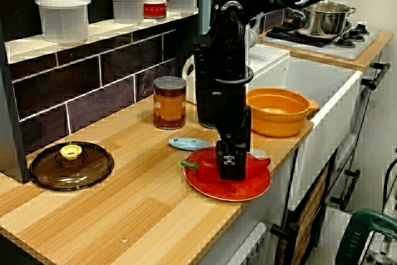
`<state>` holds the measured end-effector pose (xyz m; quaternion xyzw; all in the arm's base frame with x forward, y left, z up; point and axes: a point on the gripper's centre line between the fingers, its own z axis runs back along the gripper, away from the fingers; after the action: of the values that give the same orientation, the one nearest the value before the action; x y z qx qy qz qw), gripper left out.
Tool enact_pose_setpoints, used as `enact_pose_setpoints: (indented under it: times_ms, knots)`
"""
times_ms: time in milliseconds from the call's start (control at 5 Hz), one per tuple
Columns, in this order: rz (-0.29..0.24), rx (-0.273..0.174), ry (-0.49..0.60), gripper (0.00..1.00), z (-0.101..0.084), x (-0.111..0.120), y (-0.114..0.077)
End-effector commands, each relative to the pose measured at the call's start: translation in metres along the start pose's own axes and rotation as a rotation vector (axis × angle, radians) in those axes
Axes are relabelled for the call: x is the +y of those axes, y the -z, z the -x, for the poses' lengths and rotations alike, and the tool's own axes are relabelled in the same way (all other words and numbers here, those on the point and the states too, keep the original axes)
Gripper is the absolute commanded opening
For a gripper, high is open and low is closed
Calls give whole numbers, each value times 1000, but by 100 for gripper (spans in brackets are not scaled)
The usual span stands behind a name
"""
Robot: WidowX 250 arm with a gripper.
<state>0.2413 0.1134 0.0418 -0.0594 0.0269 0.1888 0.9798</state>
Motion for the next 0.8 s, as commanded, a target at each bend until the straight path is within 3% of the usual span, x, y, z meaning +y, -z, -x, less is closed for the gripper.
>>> enact_pose_setpoints:
  times_ms: [0,400,600]
  knots:
    - [0,0,0,100,0,0,0]
    - [-16,37,7,100,2,5,2]
    - [-38,15,19,100,7,6,4]
